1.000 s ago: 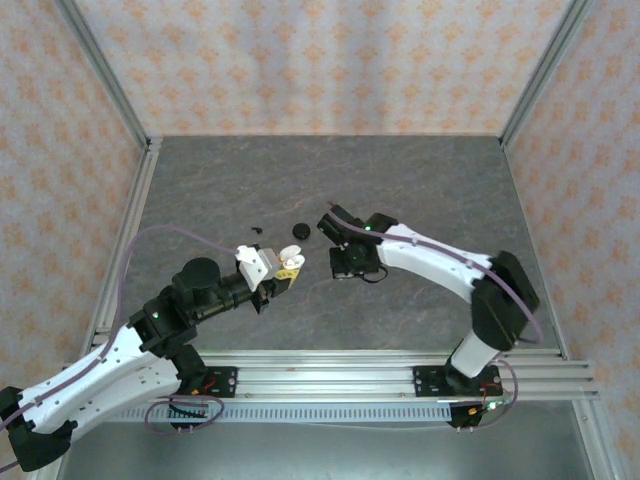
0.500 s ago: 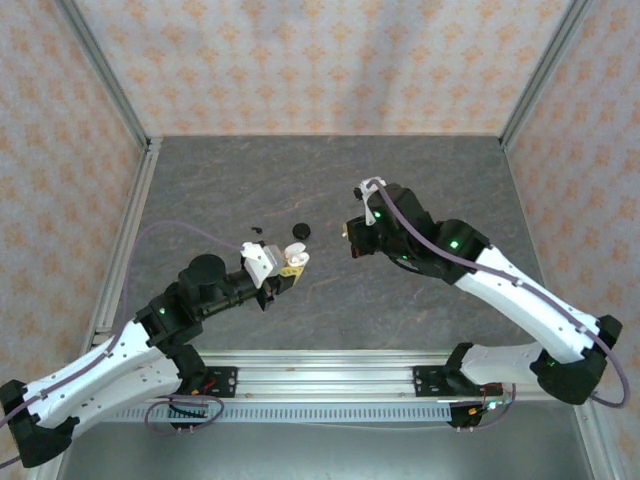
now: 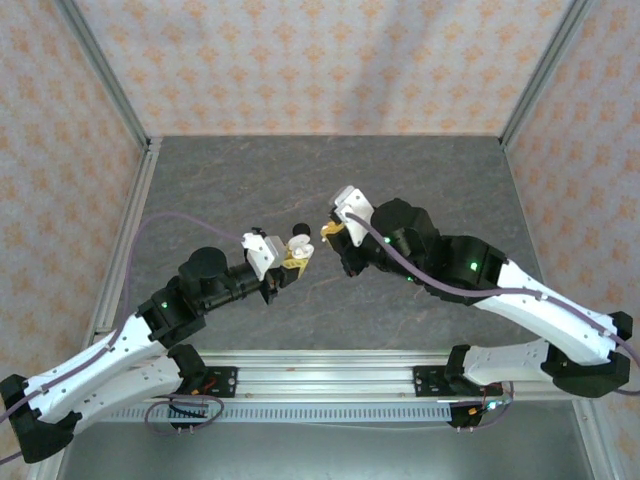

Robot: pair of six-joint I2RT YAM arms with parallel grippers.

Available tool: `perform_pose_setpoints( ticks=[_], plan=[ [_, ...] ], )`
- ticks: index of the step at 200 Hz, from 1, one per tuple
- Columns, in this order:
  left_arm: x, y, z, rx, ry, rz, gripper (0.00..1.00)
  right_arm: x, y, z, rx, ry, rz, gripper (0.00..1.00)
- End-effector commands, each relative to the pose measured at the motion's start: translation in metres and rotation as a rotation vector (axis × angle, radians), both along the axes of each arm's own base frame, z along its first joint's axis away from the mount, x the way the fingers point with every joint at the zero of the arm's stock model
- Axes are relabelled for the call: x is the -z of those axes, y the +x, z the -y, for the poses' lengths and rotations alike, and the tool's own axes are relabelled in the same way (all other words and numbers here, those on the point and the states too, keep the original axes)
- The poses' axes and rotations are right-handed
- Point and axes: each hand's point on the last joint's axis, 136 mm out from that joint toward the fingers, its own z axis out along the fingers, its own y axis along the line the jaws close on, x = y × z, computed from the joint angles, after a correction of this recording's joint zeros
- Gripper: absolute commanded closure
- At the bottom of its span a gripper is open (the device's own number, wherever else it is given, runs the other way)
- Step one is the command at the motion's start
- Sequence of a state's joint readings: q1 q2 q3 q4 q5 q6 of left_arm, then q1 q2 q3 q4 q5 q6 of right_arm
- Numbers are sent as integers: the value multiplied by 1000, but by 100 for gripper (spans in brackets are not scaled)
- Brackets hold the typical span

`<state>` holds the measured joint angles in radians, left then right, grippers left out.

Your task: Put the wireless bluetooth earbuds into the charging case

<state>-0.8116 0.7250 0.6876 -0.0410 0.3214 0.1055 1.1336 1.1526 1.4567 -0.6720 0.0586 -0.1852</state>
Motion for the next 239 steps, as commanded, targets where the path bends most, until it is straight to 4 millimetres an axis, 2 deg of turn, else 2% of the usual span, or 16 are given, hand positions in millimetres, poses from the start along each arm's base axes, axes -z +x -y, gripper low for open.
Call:
perform_pose_setpoints(
  ticks=[1,12,51,239],
  plan=[
    [-32,-5,4,30,-78,41,100,-15,-2,-8,-25,-52,117,96],
    [-34,-5,4,30,-84,43,100,-8,-3,-16,-36,-93,130,96],
    [-38,-5,4,30,-96,38,100,-1,-6,-25,-59,-142,161,96],
    [-38,-3,6,26,-117,24,100,15,-4,-36,-94,-216,227,96]
  ],
)
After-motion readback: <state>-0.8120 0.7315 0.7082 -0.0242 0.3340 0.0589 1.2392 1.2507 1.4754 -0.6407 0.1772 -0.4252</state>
